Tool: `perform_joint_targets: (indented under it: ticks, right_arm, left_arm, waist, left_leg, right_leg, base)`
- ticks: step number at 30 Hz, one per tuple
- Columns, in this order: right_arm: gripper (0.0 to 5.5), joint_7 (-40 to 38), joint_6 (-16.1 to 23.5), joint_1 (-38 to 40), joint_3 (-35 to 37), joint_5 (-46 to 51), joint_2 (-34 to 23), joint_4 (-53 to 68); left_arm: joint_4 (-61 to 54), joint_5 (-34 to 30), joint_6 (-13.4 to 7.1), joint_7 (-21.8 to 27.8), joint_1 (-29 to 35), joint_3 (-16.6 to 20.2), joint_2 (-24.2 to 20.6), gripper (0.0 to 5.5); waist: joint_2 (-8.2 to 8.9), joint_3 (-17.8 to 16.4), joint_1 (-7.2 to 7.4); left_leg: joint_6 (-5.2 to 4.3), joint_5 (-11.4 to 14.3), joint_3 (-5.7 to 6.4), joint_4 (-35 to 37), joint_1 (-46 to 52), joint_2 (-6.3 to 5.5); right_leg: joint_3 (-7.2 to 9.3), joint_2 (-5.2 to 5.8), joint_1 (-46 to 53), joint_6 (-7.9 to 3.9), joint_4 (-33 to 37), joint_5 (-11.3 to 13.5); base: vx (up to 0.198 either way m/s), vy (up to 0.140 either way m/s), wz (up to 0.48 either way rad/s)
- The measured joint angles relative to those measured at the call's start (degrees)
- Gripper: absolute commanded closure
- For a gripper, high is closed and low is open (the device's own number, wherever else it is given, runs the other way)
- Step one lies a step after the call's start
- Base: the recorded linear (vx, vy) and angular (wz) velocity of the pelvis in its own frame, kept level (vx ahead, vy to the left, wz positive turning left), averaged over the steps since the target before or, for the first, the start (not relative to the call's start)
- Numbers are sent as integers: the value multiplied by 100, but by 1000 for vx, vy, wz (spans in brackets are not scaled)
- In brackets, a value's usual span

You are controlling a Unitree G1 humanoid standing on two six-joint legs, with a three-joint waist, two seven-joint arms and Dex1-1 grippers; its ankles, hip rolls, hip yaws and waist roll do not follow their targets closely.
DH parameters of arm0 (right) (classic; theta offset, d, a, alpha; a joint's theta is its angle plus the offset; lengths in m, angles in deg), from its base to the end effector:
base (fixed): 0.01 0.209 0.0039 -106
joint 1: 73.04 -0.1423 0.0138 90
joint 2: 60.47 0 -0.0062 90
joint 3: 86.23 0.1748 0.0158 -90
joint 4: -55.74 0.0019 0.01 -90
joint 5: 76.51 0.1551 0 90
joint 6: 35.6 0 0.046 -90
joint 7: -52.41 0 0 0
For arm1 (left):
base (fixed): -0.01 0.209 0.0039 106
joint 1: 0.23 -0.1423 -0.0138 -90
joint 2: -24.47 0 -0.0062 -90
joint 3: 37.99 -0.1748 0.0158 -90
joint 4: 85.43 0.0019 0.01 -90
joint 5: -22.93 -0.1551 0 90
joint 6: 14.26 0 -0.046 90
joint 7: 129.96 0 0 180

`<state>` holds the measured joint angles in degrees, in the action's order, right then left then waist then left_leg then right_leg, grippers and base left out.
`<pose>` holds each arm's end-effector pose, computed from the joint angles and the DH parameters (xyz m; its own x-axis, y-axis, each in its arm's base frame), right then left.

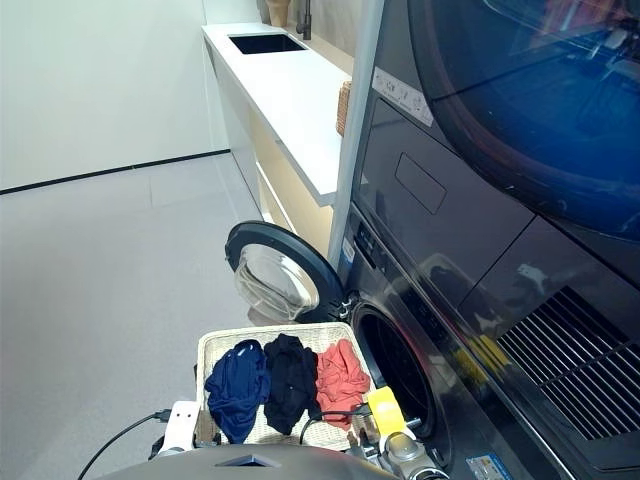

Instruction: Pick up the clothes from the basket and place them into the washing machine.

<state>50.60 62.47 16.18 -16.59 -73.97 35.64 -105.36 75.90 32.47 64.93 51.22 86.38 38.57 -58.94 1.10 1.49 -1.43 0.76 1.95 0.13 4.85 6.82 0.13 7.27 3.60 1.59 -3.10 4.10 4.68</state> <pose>0.0824 -0.1847 -0.1276 0.4486 -0.0314 -0.8932 -0.2960 0.9378 -0.1816 0.0587 0.1926 -0.1303 0.4306 0.0470 -0.9013 0.0755 0.9933 0.0878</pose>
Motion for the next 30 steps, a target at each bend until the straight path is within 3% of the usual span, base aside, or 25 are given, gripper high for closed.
perform_joint_targets:
  ticks: [9, 13, 17, 21, 25, 30]
  right_arm:
    - [0, -3, 4, -73, -498, -1, -83, 693]
    - [0, -21, 20, -526, -768, 5, -156, 1053]
    - [0, -89, 160, -1077, -908, 22, -367, 1696]
    - [0, -145, 249, -1504, -914, 265, -515, 2232]
    - [0, -181, 347, -1800, -909, 477, -613, 2722]
    - [0, -276, 449, -2044, -846, 698, -860, 3410]
  left_arm:
    - [-282, -142, -9, -284, 417, -383, -36, 0]
    - [-436, -267, -13, -494, 990, -582, -95, 0]
    - [-810, -286, -55, -728, 1781, -842, -250, 0]
    - [-810, -281, -128, -924, 2441, -863, -300, 0]
    - [-903, -284, -134, -1107, 2712, -863, -504, 0]
    - [-919, -284, -133, -1404, 3169, -800, -633, 0]
  waist:
    - [-66, -147, 31]
    - [-61, -586, 142]
    - [36, -1078, 143]
    - [143, -1404, 174]
    - [239, -1685, 318]
    - [241, -1699, 477]
  left_leg:
    - [21, -44, -10, -98, -436, -5]
    - [-5, -79, -39, -374, -935, -27]
    - [-49, -36, -161, -894, -1757, -24]
    - [-91, -1, -180, -1342, -2428, -47]
    - [-131, 50, -178, -1736, -3005, -31]
    - [-149, 196, -180, -2442, -4188, -18]
  right_leg:
    - [-10, -4, -434, 29, -58, 27]
    - [-41, -14, -945, 102, -301, 86]
    - [-117, 0, -1755, 125, -771, 85]
    - [-145, 5, -2432, 174, -1226, 31]
    - [-160, -2, -2995, 249, -1580, 1]
    - [-205, 15, -4102, 294, -2123, -47]
  base:
    - [-47, 2, -3]
    - [-170, 6, 6]
    - [-158, 3, -41]
    - [-71, -2, 6]
    - [-31, 4, -3]
    - [-67, 21, 37]
